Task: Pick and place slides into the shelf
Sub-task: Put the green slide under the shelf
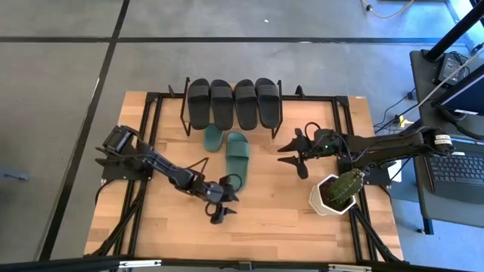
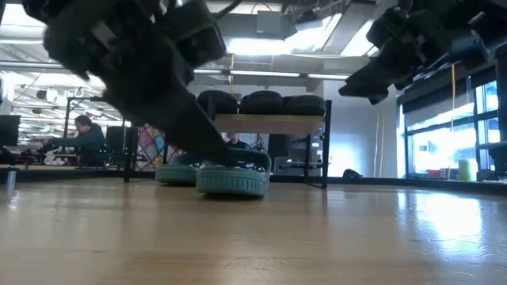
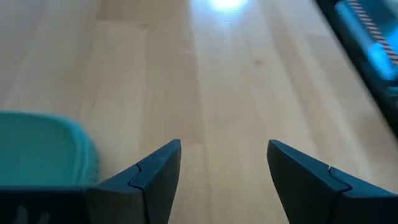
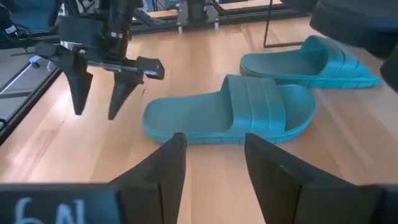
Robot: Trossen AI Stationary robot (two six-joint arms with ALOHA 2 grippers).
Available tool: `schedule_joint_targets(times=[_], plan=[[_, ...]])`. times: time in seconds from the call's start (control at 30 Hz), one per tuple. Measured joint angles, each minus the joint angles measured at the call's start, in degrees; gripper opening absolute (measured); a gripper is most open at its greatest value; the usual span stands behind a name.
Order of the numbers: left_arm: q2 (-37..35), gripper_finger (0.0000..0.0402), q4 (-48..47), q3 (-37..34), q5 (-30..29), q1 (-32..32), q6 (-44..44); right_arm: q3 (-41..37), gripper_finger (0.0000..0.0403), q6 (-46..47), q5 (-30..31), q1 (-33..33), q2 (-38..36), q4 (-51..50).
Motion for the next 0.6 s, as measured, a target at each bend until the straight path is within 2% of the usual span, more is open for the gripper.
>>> schedule_joint_targets(times=[0.17,0.33,0.5,0.6], plan=[[2.7,0.0229,0.33,0.0,-6.64,-1.11,-2.86,0.13,0.0165,-0.1,0.0,0.02,0.0,0.58],[3.43,0.0229,0.31,-0.01,-8.06,-1.38,-4.49,0.22,0.0165,-0.28,0.0,0.02,0.0,1.86],[3.41,0.0229,-0.88,-0.02,-13.17,-1.0,-4.29,0.22,0.0165,-0.27,0.0,0.02,0.0,2.03],[3.39,0.0229,-2.95,-0.02,-14.07,0.14,-4.57,0.22,0.0165,-0.26,-0.02,0.02,0.0,1.99]])
